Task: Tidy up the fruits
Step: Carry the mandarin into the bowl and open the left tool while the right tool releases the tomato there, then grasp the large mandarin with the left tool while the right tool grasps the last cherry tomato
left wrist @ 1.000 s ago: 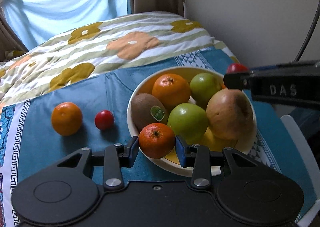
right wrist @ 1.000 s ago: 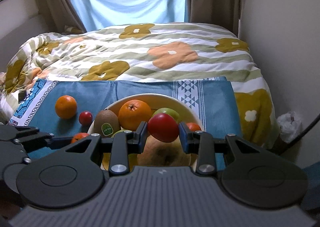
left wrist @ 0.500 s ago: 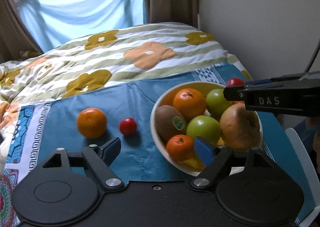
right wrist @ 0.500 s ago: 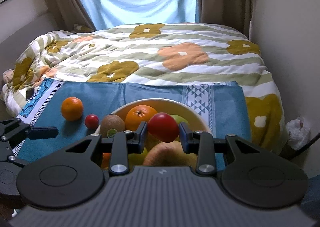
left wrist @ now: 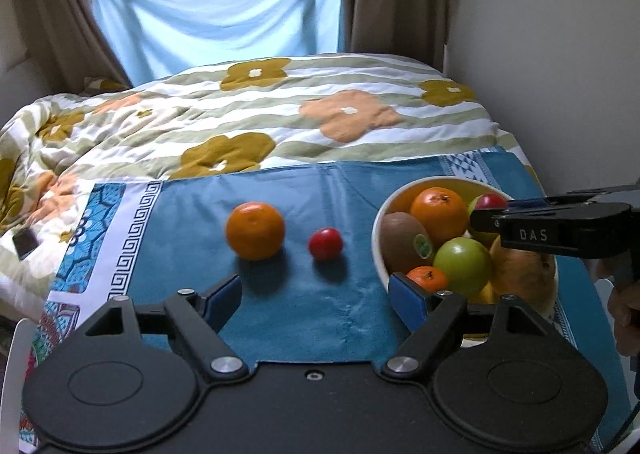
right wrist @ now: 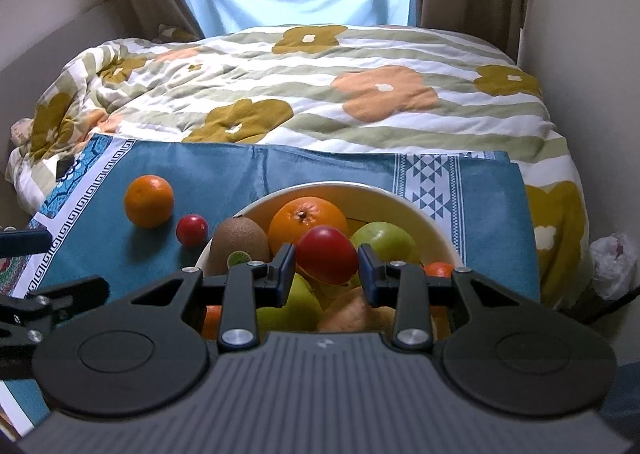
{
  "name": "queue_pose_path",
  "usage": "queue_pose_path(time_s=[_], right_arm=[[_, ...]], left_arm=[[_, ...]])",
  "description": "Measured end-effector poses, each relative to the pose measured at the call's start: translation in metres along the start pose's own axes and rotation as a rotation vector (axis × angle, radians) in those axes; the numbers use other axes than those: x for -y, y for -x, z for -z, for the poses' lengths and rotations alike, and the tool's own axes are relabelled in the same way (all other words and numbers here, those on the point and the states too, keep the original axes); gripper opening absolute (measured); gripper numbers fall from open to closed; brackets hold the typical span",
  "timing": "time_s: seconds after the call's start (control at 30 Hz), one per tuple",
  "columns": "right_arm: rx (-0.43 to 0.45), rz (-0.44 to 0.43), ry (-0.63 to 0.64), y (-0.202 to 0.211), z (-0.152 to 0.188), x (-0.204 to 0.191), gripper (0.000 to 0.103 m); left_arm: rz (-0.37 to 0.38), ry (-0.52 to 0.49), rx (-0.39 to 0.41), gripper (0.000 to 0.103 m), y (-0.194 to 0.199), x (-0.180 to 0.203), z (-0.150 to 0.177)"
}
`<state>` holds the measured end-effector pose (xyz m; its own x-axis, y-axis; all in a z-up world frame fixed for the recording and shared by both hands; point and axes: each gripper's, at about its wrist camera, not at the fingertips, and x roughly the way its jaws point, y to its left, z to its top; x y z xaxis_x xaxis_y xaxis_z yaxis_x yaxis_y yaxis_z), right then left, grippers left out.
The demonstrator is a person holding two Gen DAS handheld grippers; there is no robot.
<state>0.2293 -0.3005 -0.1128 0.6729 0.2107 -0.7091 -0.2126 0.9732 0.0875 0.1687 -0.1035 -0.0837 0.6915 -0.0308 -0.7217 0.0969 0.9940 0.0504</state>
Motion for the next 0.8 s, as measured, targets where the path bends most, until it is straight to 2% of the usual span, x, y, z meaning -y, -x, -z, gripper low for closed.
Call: queue_pose_path(time_s=[0.13,0.17,0.2,0.23,0.27,0.3,0.53,0.8], right_arm=[[0.006,0.004,0.015,-0.002,0.001,-0.003,0.05],[0.014,0.008,0.017,-0.001,0.001,-0.004,0.059],[0.024,0.02,0.02,0.0,0.001,-0.005,0.075],[0.041,0.04,0.02,0.003,0.002,-0.005,0.084],[0.058,0.056,0.022,0.006,0.002,-0.006,0.098],[0.075,0.065,0.029,0.01,0.003,-0.007,0.103],[0.098,0.056,0.056,0.029,0.003,-0.015,0.103],[0.121,-0.003,0.054,0.049,0.003,-0.039,0.103]], left_arm=[[-0.01,0.018,0.001,0.084,0.003,-0.006,0.003],[-0.014,0.022,0.001,0.084,0.004,-0.006,0.004],[-0.016,0.025,0.001,0.084,0.005,-0.007,0.005],[-0.02,0.03,0.001,0.084,0.007,-0.008,0.005],[-0.024,0.035,0.003,0.084,0.009,-0.009,0.006],[-0.029,0.039,0.005,0.084,0.011,-0.01,0.006],[-0.059,0.073,0.036,0.084,0.035,-0.021,0.01],[-0.097,0.114,0.068,0.084,0.06,-0.037,0.019]])
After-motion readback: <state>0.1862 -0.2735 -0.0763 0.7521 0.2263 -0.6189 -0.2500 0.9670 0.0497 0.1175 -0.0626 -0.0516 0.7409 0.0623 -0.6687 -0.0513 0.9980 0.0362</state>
